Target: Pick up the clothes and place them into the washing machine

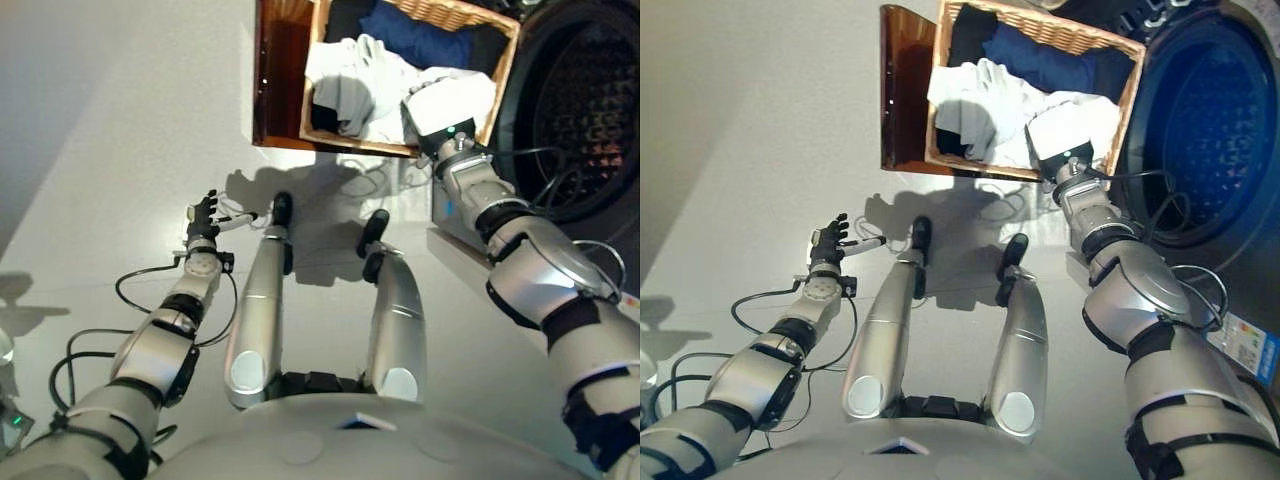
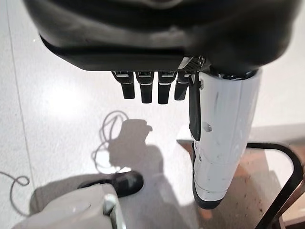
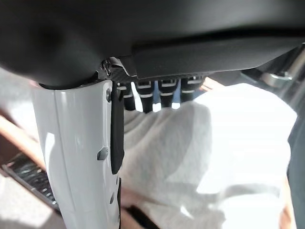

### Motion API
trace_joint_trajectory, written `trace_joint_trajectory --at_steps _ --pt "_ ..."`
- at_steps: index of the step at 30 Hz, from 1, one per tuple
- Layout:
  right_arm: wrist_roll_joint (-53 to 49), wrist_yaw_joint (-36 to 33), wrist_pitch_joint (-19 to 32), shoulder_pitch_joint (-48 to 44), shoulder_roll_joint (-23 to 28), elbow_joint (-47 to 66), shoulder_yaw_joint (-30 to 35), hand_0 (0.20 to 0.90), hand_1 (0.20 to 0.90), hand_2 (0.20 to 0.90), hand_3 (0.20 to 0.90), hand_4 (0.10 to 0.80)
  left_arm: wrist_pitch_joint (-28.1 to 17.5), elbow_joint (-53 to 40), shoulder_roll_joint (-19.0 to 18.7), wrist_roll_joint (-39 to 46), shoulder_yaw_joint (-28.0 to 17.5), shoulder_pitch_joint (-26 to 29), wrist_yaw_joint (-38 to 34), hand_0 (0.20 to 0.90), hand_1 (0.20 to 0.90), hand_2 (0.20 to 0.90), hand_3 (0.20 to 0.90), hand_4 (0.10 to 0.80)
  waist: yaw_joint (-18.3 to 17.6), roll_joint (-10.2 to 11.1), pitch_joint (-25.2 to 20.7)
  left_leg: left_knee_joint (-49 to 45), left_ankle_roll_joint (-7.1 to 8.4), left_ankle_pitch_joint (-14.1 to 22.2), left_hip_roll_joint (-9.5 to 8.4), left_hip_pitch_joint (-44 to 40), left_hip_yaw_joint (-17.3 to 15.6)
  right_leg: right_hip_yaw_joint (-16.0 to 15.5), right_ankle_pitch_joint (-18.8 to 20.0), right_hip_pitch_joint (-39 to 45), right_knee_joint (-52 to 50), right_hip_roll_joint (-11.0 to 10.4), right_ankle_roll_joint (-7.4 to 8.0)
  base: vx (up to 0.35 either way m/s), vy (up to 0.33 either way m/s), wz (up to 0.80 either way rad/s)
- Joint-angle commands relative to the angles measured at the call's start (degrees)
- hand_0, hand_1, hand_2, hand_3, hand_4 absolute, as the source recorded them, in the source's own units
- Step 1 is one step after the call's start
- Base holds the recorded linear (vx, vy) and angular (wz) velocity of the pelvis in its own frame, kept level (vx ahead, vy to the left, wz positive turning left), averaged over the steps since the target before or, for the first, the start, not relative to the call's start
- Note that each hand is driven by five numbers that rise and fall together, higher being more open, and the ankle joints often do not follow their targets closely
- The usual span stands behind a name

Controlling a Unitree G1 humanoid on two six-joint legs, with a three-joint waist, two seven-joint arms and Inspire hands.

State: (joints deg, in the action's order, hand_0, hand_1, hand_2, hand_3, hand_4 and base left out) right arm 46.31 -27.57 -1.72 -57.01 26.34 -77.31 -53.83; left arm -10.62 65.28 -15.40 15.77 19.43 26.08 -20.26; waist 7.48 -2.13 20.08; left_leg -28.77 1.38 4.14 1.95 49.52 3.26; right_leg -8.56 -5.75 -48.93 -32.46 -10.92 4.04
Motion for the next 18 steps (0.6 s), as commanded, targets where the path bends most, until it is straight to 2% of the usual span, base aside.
trace_joint_trajectory --at_steps 1,2,7,15,16,18 --pt "1.8 0.4 -1.9 -1.6 3.7 -2.0 -0.4 0.480 0.480 0.480 0.480 0.500 -2.8 -1.5 0.7 0.2 0.9 -1.3 -1.9 0.900 0.900 0.900 0.900 0.800 0.9 -2.4 -1.4 -1.2 3.69 3.2 -0.78 0.7 0.2 1.7 -2.6 0.3 -0.5 1.7 3.10 0.000 0.000 0.00" --pt "1.8 0.4 -1.9 -1.6 3.7 -2.0 -0.4 0.200 0.200 0.200 0.200 0.300 -2.8 -1.5 0.7 0.2 0.9 -1.3 -1.9 0.900 0.900 0.900 0.900 0.800 0.9 -2.4 -1.4 -1.2 3.69 3.2 -0.79 0.7 0.2 1.7 -2.6 0.3 -0.5 1.7 3.10 0.000 0.000 0.00" --pt "1.9 -0.1 -2.4 -1.5 4.1 -1.8 0.2 0.200 0.200 0.200 0.200 0.300 -3.0 -1.9 1.4 0.1 1.4 -1.7 -2.1 0.900 0.900 0.900 0.900 0.800 1.2 -3.2 -1.4 -0.4 3.75 2.3 -1.13 1.0 0.3 2.0 -2.2 -0.4 -0.7 1.3 3.15 0.008 0.003 0.07" --pt "0.4 -2.0 -2.2 -0.9 3.9 1.0 0.7 0.200 0.200 0.200 0.200 0.300 -2.6 -0.2 1.8 -1.1 1.5 -2.0 -2.6 0.900 0.900 0.900 0.900 0.800 0.3 -2.7 -1.7 3.2 3.86 1.2 -1.60 -3.2 0.2 2.2 -1.4 3.3 2.3 2.1 2.93 -0.003 0.000 0.01" --pt "0.1 -2.2 -2.3 -0.9 3.8 1.3 1.0 0.200 0.200 0.200 0.200 0.300 -2.6 -0.2 1.7 -1.3 1.4 -1.9 -2.6 0.900 0.900 0.900 0.900 0.800 0.1 -2.7 -1.5 4.4 3.71 -1.1 -1.72 -3.4 0.0 2.0 0.8 3.6 3.7 2.0 2.64 -0.081 0.009 -0.03" --pt "-0.5 -2.5 -2.2 -1.0 3.8 1.7 1.1 0.200 0.200 0.200 0.200 0.300 -2.5 0.3 1.5 -1.3 1.3 -1.9 -2.6 0.900 0.900 0.900 0.900 0.800 -0.2 -2.4 -1.3 5.3 3.75 -1.3 -1.76 -5.0 -0.3 2.2 1.3 5.2 5.0 2.3 2.62 -0.047 0.004 -0.02"
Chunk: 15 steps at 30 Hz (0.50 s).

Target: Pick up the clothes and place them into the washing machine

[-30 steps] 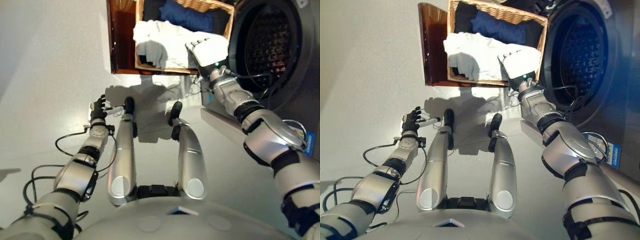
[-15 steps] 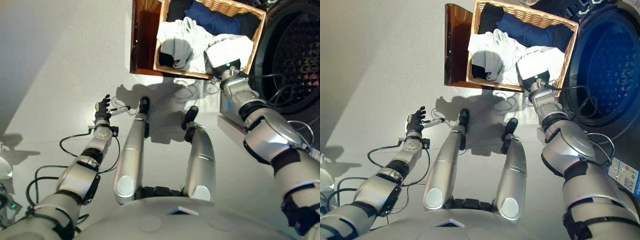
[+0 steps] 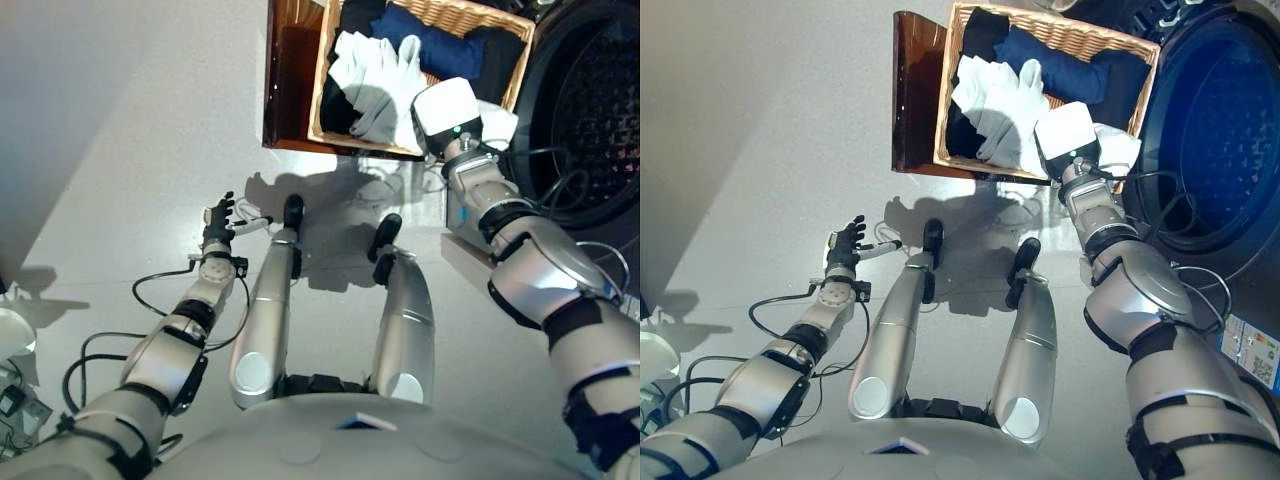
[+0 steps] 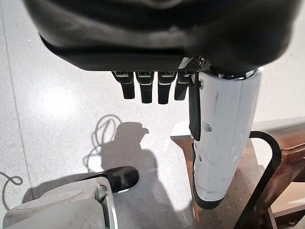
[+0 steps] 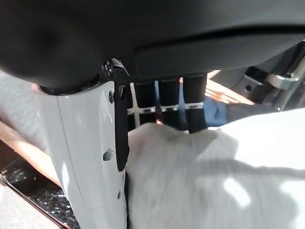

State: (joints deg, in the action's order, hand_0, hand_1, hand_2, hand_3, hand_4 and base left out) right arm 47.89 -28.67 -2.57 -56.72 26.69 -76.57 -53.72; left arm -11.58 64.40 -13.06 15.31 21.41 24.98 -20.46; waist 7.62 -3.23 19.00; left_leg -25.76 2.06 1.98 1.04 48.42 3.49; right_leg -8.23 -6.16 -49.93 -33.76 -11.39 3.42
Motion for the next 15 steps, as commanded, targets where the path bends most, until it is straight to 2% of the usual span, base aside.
trace_joint_trajectory --at_steps 1,15 --pt "-2.5 -1.7 -1.3 -1.5 3.5 1.2 1.1 0.200 0.200 0.200 0.200 0.300 -1.6 1.4 -1.0 -0.9 -0.8 -0.6 -2.4 0.900 0.900 0.900 0.900 0.800 -0.4 -1.1 0.0 2.8 3.08 0.7 -0.91 -5.0 -0.7 1.9 2.0 7.3 7.1 2.8 3.23 0.000 0.000 0.00" --pt "-9.5 -5.1 -0.3 -2.9 5.5 7.0 6.4 0.200 0.200 0.200 0.200 0.300 -0.8 2.8 -1.2 -2.8 -2.2 -2.9 -2.3 0.900 0.900 0.900 0.900 0.800 -2.3 -0.4 0.8 11.1 2.46 -1.9 -1.40 -17.2 -3.9 4.1 6.6 18.8 17.4 3.8 3.63 0.014 0.017 -0.14"
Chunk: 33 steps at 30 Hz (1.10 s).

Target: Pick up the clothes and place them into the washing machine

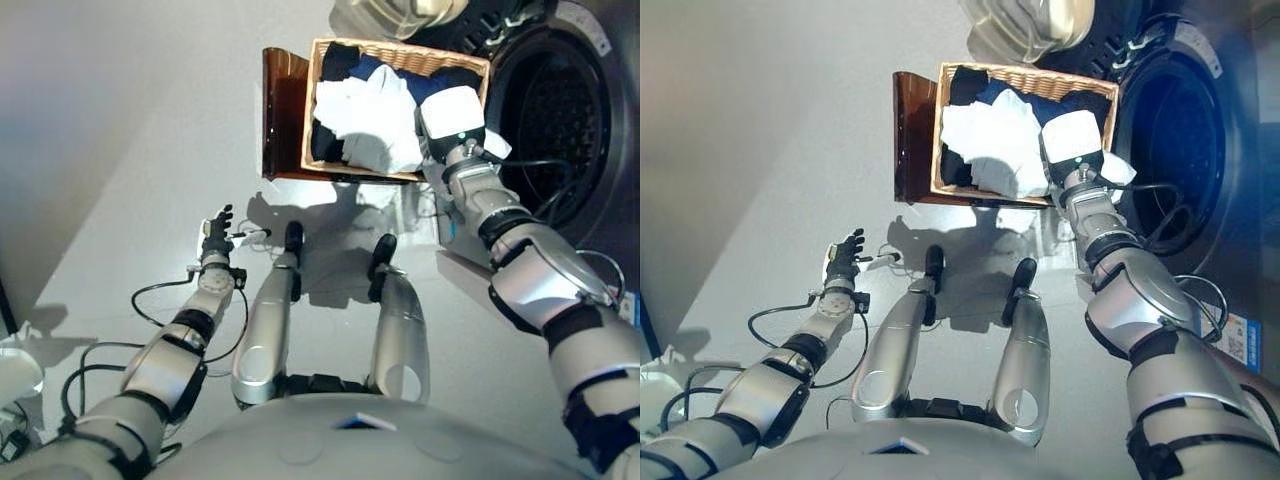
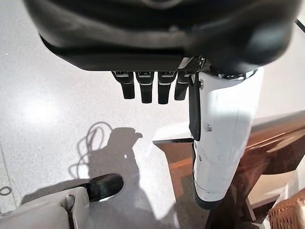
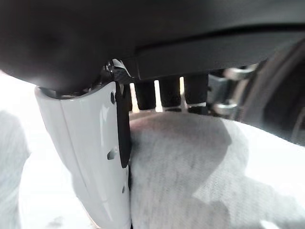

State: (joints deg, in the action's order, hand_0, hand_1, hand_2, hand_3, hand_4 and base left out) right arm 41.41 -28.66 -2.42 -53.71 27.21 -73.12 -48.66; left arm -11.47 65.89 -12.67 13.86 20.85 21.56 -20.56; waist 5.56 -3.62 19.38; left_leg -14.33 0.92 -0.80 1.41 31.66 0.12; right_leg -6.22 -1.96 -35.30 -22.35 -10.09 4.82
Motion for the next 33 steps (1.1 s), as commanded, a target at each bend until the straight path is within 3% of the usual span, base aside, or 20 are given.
trace_joint_trajectory --at_steps 1,7,15,18,20,22,33 --pt "-4.1 -5.4 -0.2 -4.8 4.8 4.1 2.7 0.200 0.200 0.200 0.200 0.300 -0.7 1.4 -1.4 -1.9 -1.9 -0.4 -2.0 0.900 0.900 0.900 0.900 0.800 -0.6 0.0 0.0 2.7 3.43 0.0 -1.79 -3.4 -1.0 2.5 3.2 6.8 8.7 2.6 2.36 0.044 0.012 -0.23" --pt "-10.3 -5.1 2.3 1.2 4.7 11.9 9.1 0.200 0.200 0.200 0.200 0.300 -0.5 1.5 -0.8 -2.8 -3.9 -3.8 -1.7 0.900 0.900 0.900 0.900 0.800 -1.4 0.1 -2.4 11.3 3.35 -3.0 -1.34 -11.4 -1.8 4.1 5.6 13.6 15.4 2.5 2.70 0.084 0.007 -0.16" --pt "-24.0 -3.5 6.9 14.2 0.2 21.0 20.1 0.200 0.200 0.200 0.200 0.300 0.7 1.6 0.6 -4.9 -6.1 -8.6 -1.6 0.900 0.900 0.900 0.900 0.800 -2.1 -0.2 -5.7 17.9 4.11 -5.0 -0.66 -17.8 -2.6 4.8 7.6 19.5 21.9 1.0 3.25 0.071 -0.016 -0.06" --pt "-35.1 -2.1 10.3 23.1 -3.2 25.7 28.1 0.200 0.200 0.200 0.200 0.300 1.2 2.6 1.5 -6.8 -7.6 -10.8 -1.7 0.900 0.900 0.900 0.900 0.800 -3.2 -0.7 -7.8 19.3 4.90 -5.1 -1.03 -18.3 -2.9 5.2 10.4 20.8 26.5 -0.5 4.53 0.046 -0.005 0.09" --pt "-41.5 -1.1 12.1 25.7 -5.4 25.3 31.2 0.200 0.200 0.200 0.200 0.300 1.5 2.8 1.4 -7.1 -8.3 -11.1 -1.6 0.900 0.900 0.900 0.900 0.800 -3.4 -0.9 -8.6 19.3 4.85 -4.9 -0.86 -18.9 -3.4 5.4 10.3 21.2 26.5 -0.7 4.59 0.008 0.003 0.04" --pt "-46.8 1.0 13.6 29.2 -6.9 27.0 33.0 0.200 0.200 0.200 0.200 0.300 1.7 3.2 1.1 -7.6 -9.2 -11.8 -1.7 0.900 0.900 0.900 0.900 0.800 -3.7 -0.8 -8.7 19.3 4.91 -4.9 -0.15 -20.2 -3.8 5.7 10.2 22.2 26.0 -0.4 4.40 0.032 -0.024 0.01" --pt "-75.9 9.2 22.3 38.6 -15.4 27.4 42.3 0.200 0.200 0.200 0.200 0.300 1.9 2.9 1.3 -7.5 -10.2 -14.3 -1.2 0.900 0.900 0.900 0.900 0.800 -4.7 -1.6 -10.6 19.3 4.25 -3.2 -0.09 -24.6 -4.7 5.9 8.7 26.3 26.1 -0.6 4.70 0.044 0.013 -0.11"
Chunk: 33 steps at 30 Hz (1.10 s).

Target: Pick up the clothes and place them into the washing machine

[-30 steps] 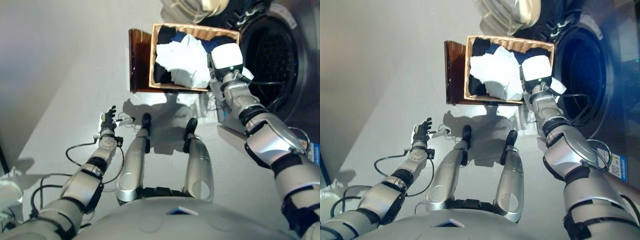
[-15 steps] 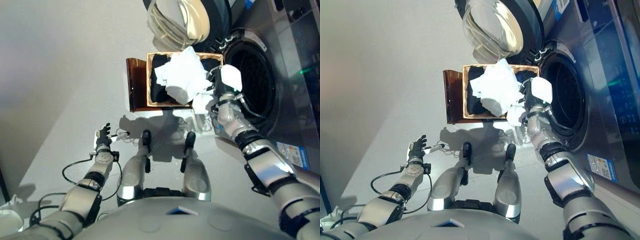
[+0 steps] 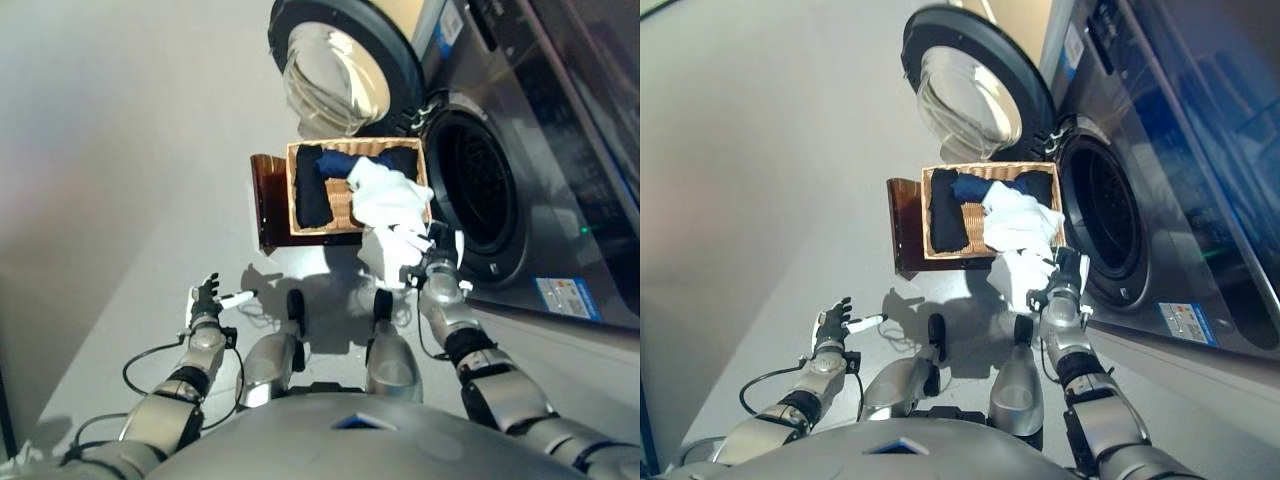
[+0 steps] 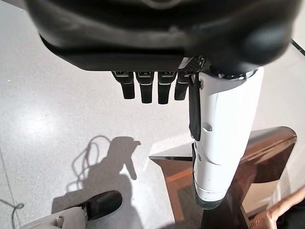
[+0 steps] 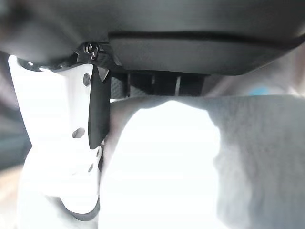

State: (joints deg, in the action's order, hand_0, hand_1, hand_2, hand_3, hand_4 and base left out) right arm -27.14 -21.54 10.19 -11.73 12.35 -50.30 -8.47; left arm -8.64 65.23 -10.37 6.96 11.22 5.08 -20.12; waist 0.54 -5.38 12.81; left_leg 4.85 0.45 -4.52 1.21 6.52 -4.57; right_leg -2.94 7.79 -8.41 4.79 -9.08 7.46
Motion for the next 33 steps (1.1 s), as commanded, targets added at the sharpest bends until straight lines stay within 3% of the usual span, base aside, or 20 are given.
trace_joint_trajectory --at_steps 1,8,9,11,12,15,21,22,23,25,28,29,30,31,33 --pt "-9.3 2.3 10.4 -3.8 -1.2 4.5 2.3 0.200 0.200 0.200 0.200 0.300 -1.1 3.4 -0.9 -0.4 -0.5 2.3 -1.7 0.900 0.900 0.900 0.900 0.800 0.3 -0.1 -3.7 0.1 4.69 0.5 0.09 0.8 -0.1 2.6 -1.1 -1.1 -1.5 -1.6 2.03 -0.060 0.034 -0.16" --pt "-30.2 6.1 16.5 -9.0 -5.3 5.8 7.1 0.200 0.200 0.200 0.200 0.300 -1.7 1.4 -0.9 3.2 1.2 3.7 -2.3 0.900 0.900 0.900 0.900 0.800 0.5 -2.4 0.9 -0.8 3.89 -0.1 0.27 3.8 -0.9 3.8 -3.2 -8.4 -8.8 -0.6 1.26 -0.133 0.047 -0.07" --pt "-33.6 6.2 18.9 -11.3 -6.2 7.0 8.1 0.200 0.200 0.200 0.200 0.300 -2.0 0.5 -0.7 4.2 2.2 5.0 -2.5 0.900 0.900 0.900 0.900 0.800 0.6 -2.4 3.7 -8.1 3.55 1.7 -0.26 8.1 -1.0 3.9 -3.7 -11.2 -12.1 -0.3 0.66 -0.198 0.007 -0.05" --pt "-33.6 6.2 18.9 -11.4 -6.2 7.0 8.1 0.200 0.200 0.200 0.200 0.300 -2.0 0.5 -0.8 4.2 2.2 5.1 -2.5 0.900 0.900 0.900 0.900 0.800 0.6 -2.4 3.6 -9.1 3.54 2.2 -0.20 8.9 -1.0 3.9 -3.9 -11.7 -12.5 -0.2 0.66 -0.127 -0.013 0.03" --pt "-34.4 5.8 20.5 -13.1 -6.4 8.5 8.7 0.200 0.200 0.200 0.200 0.300 -2.2 -0.9 -0.8 5.3 2.9 5.9 -2.6 0.900 0.900 0.900 0.900 0.800 0.9 -2.4 5.4 -15.5 3.64 4.5 -0.02 13.9 -0.8 3.8 -5.0 -15.9 -16.8 0.1 0.36 -0.129 -0.046 0.10" --pt "-34.9 4.3 22.8 -15.6 -6.2 10.2 9.6 0.200 0.200 0.200 0.200 0.300 -2.2 -1.2 -1.0 5.7 4.1 6.7 -2.7 0.900 0.900 0.900 0.900 0.800 1.1 -2.5 5.2 -22.8 4.19 7.1 0.91 20.3 -0.5 3.0 -7.4 -21.6 -23.4 0.7 0.21 -0.091 -0.039 0.08" --pt "-30.4 -0.1 25.5 -20.1 -3.9 12.0 11.5 0.200 0.200 0.200 0.200 0.300 -3.0 -3.5 -1.8 7.1 3.9 8.1 -3.5 0.900 0.900 0.900 0.900 0.800 0.8 -3.0 6.2 -34.4 4.62 11.7 2.84 29.0 0.3 2.0 -11.3 -29.5 -33.1 0.8 -0.35 -0.058 -0.043 0.11" --pt "-27.8 -2.9 26.5 -22.0 -2.6 12.2 12.5 0.200 0.200 0.200 0.200 0.300 -3.3 -4.4 -2.2 7.3 3.8 8.3 -4.0 0.900 0.900 0.900 0.900 0.800 0.8 -3.2 6.7 -38.0 4.74 14.8 3.60 30.3 0.8 1.5 -14.3 -30.9 -36.3 1.2 -0.41 0.051 -0.047 0.10" --pt "-25.9 -4.8 26.9 -23.2 -2.2 12.7 12.9 0.200 0.200 0.200 0.200 0.300 -3.4 -4.9 -2.4 7.4 3.8 8.7 -4.3 0.900 0.900 0.900 0.900 0.800 0.9 -3.4 7.0 -40.3 4.69 15.8 3.87 31.9 1.2 1.2 -14.9 -32.2 -38.1 1.2 -0.43 0.039 -0.061 0.07" --pt "-21.6 -8.6 27.3 -25.3 -0.3 12.4 14.2 0.200 0.200 0.200 0.200 0.300 -3.8 -5.3 -2.6 7.4 3.6 9.0 -4.7 0.900 0.900 0.900 0.900 0.800 0.8 -3.5 7.8 -42.0 4.58 15.0 4.13 34.2 1.7 1.1 -13.9 -34.6 -39.1 1.4 -0.75 -0.072 -0.043 -0.01" --pt "-14.1 -17.3 28.4 -30.2 4.4 11.9 17.3 0.200 0.200 0.200 0.200 0.300 -4.1 -5.2 -3.0 7.0 3.7 9.2 -5.3 0.900 0.900 0.900 0.900 0.800 1.1 -4.4 7.6 -43.6 4.59 17.8 4.36 35.3 2.4 1.0 -16.5 -36.2 -41.3 1.8 -0.47 0.025 -0.048 -0.01" --pt "-13.5 -17.9 28.3 -30.4 4.4 12.1 17.3 0.200 0.200 0.200 0.200 0.300 -4.1 -5.3 -2.9 7.0 3.8 9.3 -5.3 0.900 0.900 0.900 0.900 0.800 1.0 -4.3 7.9 -43.1 4.51 15.8 4.20 36.0 2.3 1.0 -14.6 -36.8 -40.5 1.7 -0.76 0.041 -0.021 0.02" --pt "-10.5 -20.8 27.2 -32.9 7.4 11.2 18.8 0.200 0.200 0.200 0.200 0.300 -4.3 -5.6 -3.3 6.2 4.1 8.8 -5.2 0.900 0.900 0.900 0.900 0.800 1.2 -4.9 7.3 -42.7 4.57 17.3 4.08 35.5 2.3 1.3 -16.3 -36.9 -40.8 1.8 -0.35 -0.086 -0.008 0.02" --pt "-10.2 -21.1 27.1 -33.1 7.6 11.1 18.8 0.200 0.200 0.200 0.200 0.300 -4.3 -5.7 -3.2 6.2 4.2 9.0 -5.3 0.900 0.900 0.900 0.900 0.800 1.2 -4.9 7.7 -42.4 4.50 15.7 3.96 36.1 2.2 1.3 -14.7 -37.4 -40.2 1.7 -0.61 0.038 0.008 0.01" --pt "-8.1 -23.0 25.4 -36.8 13.2 8.4 19.4 0.200 0.200 0.200 0.200 0.300 -5.0 -7.0 -3.9 5.8 4.7 8.4 -5.0 0.900 0.900 0.900 0.900 0.800 1.7 -5.7 7.0 -41.8 4.62 17.2 3.85 35.5 2.1 1.7 -16.2 -37.5 -40.4 1.7 -0.18 0.013 0.017 0.02"
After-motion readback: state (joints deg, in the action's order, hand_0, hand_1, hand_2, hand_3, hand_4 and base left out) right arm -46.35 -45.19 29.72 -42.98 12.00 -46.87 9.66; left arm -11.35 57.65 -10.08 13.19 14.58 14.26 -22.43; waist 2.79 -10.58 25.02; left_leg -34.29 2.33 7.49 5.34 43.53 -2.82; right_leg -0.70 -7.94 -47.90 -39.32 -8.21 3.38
